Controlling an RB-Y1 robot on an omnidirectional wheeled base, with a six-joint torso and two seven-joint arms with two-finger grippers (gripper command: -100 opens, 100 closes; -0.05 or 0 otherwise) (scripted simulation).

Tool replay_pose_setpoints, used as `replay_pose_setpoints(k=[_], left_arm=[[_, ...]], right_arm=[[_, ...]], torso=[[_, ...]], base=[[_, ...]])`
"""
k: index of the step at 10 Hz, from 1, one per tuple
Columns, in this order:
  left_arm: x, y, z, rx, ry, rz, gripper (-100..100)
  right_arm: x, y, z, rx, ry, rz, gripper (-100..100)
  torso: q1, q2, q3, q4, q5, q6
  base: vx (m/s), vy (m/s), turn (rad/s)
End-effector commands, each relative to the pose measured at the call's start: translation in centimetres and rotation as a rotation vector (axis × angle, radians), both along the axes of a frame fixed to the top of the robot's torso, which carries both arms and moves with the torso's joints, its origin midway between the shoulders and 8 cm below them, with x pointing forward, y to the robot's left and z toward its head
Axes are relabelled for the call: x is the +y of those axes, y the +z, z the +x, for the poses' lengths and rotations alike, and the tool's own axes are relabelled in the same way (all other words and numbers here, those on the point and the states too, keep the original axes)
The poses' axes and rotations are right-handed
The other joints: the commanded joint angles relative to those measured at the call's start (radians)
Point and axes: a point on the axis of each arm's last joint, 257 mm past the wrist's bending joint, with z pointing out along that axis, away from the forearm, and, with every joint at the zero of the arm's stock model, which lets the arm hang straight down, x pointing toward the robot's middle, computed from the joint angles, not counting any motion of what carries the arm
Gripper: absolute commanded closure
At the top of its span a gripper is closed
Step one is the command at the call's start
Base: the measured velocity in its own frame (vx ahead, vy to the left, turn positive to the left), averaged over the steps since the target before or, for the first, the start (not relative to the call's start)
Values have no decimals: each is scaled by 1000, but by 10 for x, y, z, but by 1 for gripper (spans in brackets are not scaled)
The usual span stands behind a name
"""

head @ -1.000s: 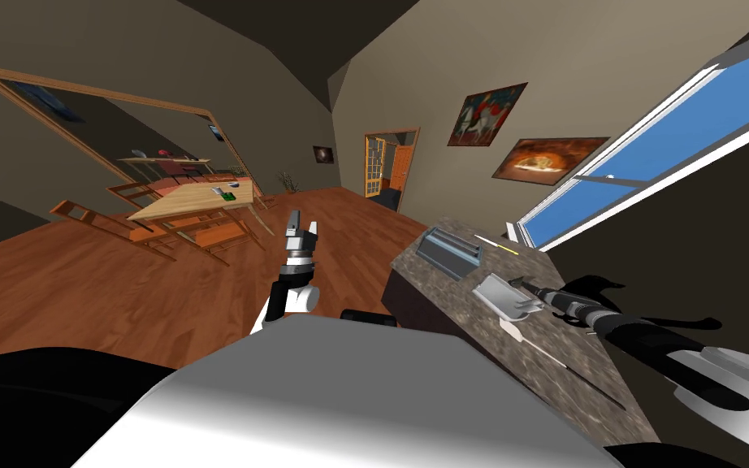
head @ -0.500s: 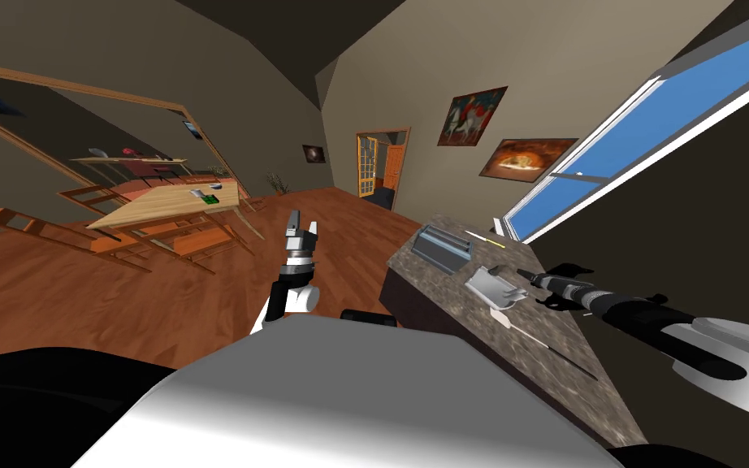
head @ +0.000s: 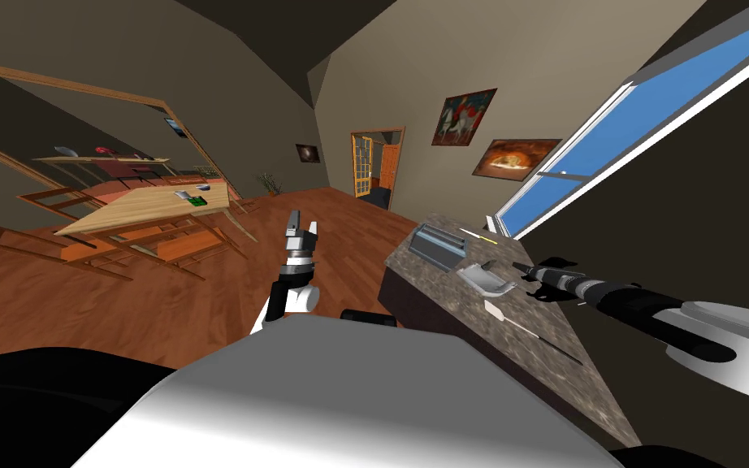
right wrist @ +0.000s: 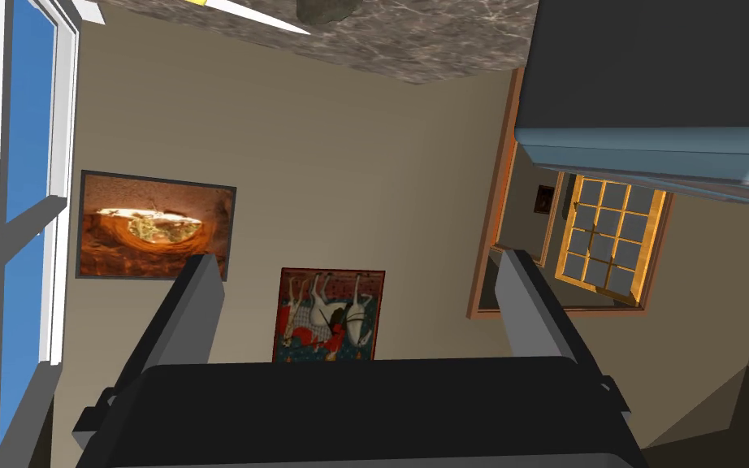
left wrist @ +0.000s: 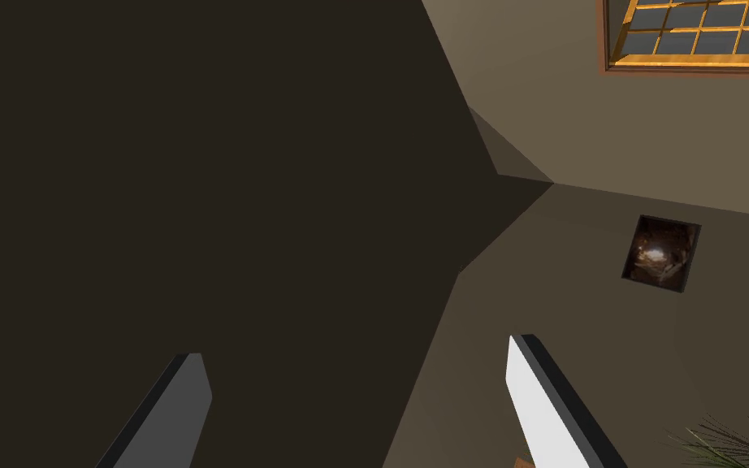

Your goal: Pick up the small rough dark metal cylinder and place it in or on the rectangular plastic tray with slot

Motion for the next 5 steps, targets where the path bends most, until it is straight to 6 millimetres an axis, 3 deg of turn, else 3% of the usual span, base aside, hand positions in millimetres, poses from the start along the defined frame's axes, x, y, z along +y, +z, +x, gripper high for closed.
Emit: replay_pose_setpoints(k=[1,5], left_arm=[[0,0,0,0,0,0,0],[0,0,0,0,0,0,0]], right_arm=[[0,0,0,0,0,0,0],[0,0,0,0,0,0,0]], torso=[[0,0,0,0,0,0],[0,0,0,0,0,0]], base=[[0,0,0],[0,0,0]])
